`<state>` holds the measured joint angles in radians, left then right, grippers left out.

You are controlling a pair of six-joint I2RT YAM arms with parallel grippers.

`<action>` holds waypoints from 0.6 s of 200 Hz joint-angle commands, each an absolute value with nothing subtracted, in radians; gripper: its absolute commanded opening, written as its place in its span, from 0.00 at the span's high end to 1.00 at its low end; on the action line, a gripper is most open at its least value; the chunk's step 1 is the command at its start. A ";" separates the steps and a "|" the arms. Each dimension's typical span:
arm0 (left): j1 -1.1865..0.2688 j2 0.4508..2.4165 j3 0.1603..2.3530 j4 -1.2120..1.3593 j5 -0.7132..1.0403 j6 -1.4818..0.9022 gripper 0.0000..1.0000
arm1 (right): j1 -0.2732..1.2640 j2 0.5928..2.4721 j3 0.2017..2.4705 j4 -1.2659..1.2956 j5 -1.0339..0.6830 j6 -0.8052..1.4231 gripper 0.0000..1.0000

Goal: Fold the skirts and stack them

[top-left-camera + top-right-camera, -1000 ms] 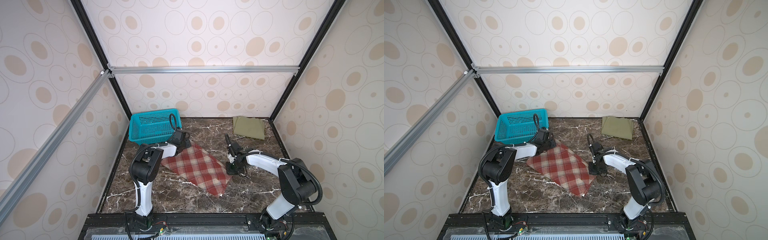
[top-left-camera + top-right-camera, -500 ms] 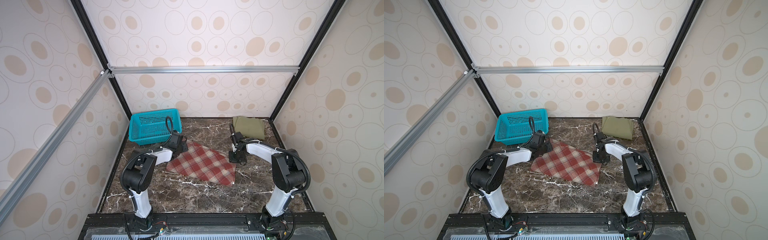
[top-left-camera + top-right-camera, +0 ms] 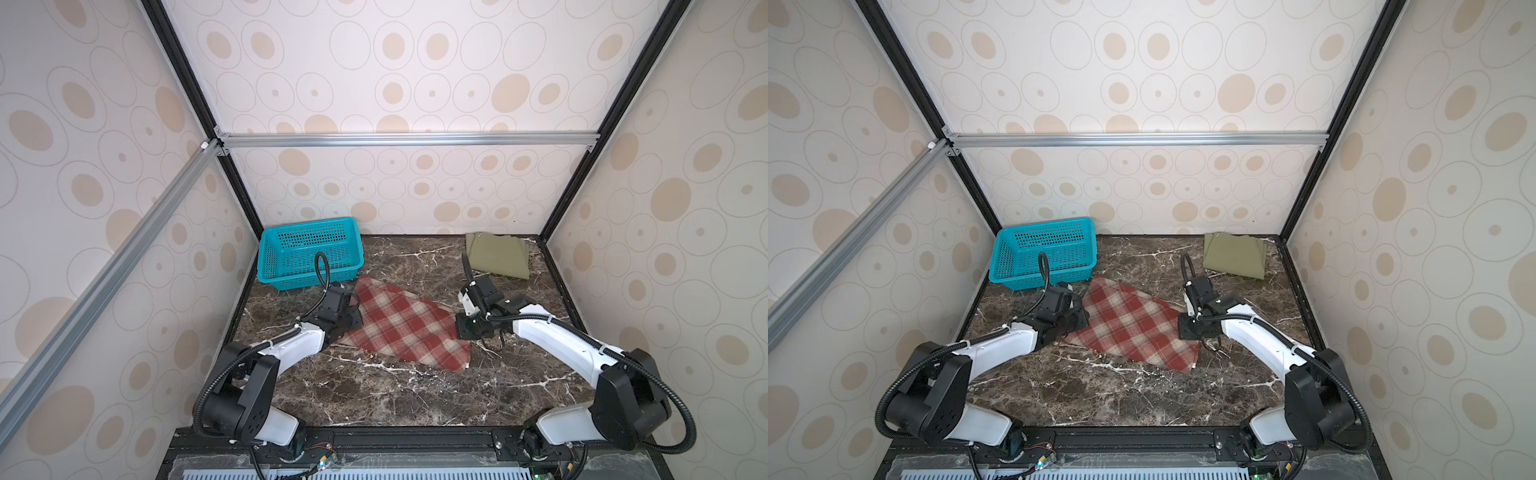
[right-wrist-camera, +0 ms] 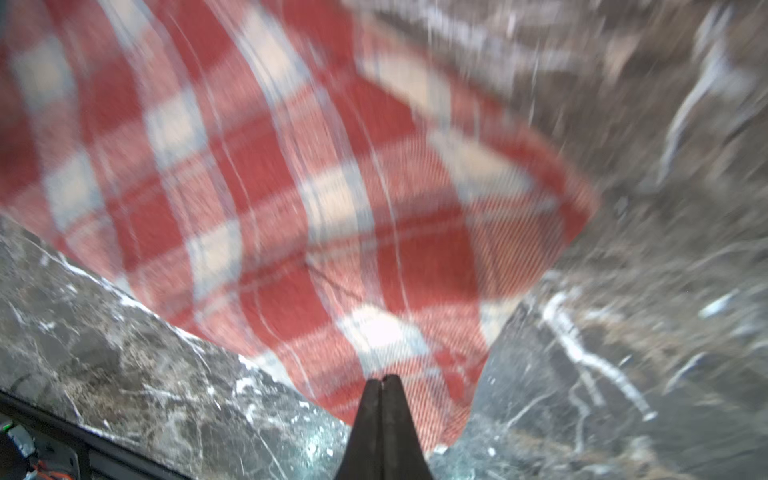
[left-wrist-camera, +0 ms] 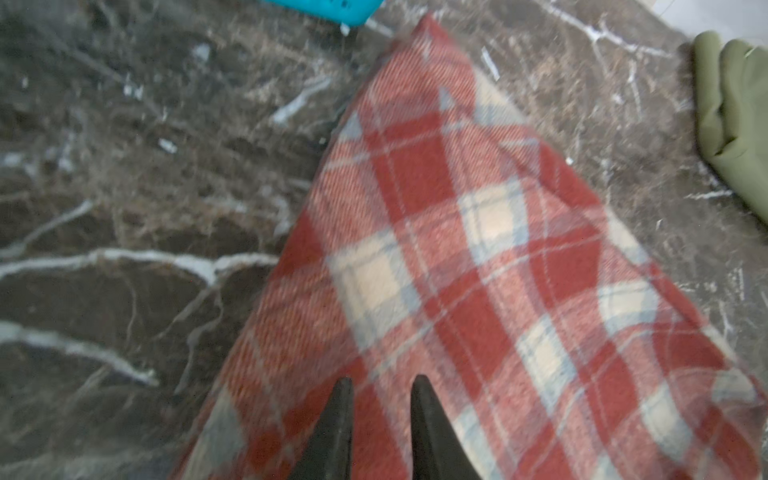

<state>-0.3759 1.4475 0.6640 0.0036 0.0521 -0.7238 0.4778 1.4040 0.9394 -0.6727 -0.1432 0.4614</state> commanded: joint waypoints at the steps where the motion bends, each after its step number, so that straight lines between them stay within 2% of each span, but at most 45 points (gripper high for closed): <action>1: -0.373 1.421 0.640 -0.027 0.054 -0.748 0.75 | 0.485 1.383 0.878 -0.640 -0.188 0.539 1.00; 40: -0.373 1.439 0.589 -0.013 0.051 -0.749 0.74 | 0.488 1.412 0.801 -0.595 -0.202 0.556 1.00; 120: -0.373 1.485 0.591 -0.078 0.055 -0.748 0.74 | 0.487 1.447 0.769 -0.721 -0.026 0.556 1.00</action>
